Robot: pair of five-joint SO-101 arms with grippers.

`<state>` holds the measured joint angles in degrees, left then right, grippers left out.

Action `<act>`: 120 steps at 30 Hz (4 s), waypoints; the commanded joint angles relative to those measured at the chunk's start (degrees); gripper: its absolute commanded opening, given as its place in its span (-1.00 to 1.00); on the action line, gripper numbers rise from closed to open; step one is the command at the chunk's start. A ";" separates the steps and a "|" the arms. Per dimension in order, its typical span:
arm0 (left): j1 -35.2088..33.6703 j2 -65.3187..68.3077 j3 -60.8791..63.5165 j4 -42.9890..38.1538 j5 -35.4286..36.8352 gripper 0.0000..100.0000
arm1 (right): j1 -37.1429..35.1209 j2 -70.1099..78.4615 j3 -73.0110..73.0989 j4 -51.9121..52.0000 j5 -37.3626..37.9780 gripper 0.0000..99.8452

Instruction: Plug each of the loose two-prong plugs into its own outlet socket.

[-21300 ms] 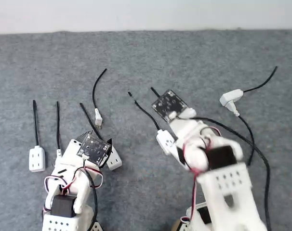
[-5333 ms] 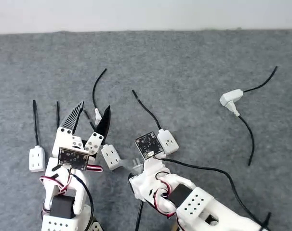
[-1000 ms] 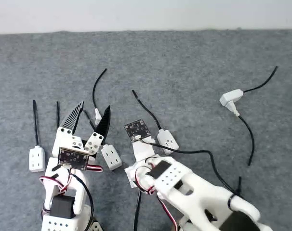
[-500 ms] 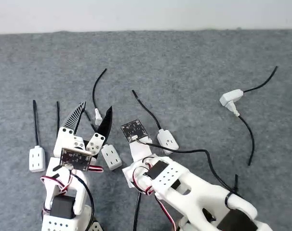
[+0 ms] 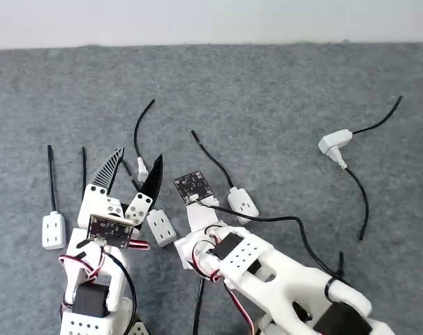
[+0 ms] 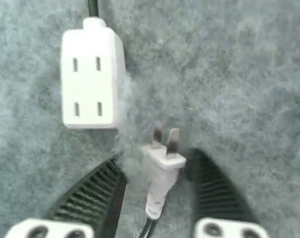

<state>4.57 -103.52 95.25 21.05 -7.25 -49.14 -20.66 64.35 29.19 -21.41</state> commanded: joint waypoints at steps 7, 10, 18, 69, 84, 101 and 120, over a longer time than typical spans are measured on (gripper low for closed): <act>-0.18 -0.79 -0.57 -1.93 -0.44 -0.55 | -0.48 6.81 -7.82 1.36 -2.55 -0.53; -0.18 -0.79 -0.57 -1.93 -0.44 -0.55 | -0.40 8.48 -9.23 2.59 -3.96 -0.47; -0.18 -0.79 -0.57 -1.93 -0.44 -0.55 | -0.40 8.84 -9.32 2.59 -2.20 -0.87; 0.18 -0.79 -0.31 -1.93 -0.53 -0.55 | -1.80 3.12 -6.95 7.96 0.26 -0.95; 0.18 -0.79 -0.22 -1.93 -0.53 -0.55 | 0.75 1.27 -7.30 9.63 16.26 -0.98; 0.35 -0.79 -0.57 -1.58 -0.26 -0.55 | 17.19 -9.71 -15.91 21.49 34.37 -0.98; 4.75 -0.97 -9.98 11.96 -0.09 -0.55 | 18.15 -9.71 -42.81 40.92 43.43 -0.98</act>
<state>8.88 -103.52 90.15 31.16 -7.25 -31.38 -27.96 25.23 69.71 20.88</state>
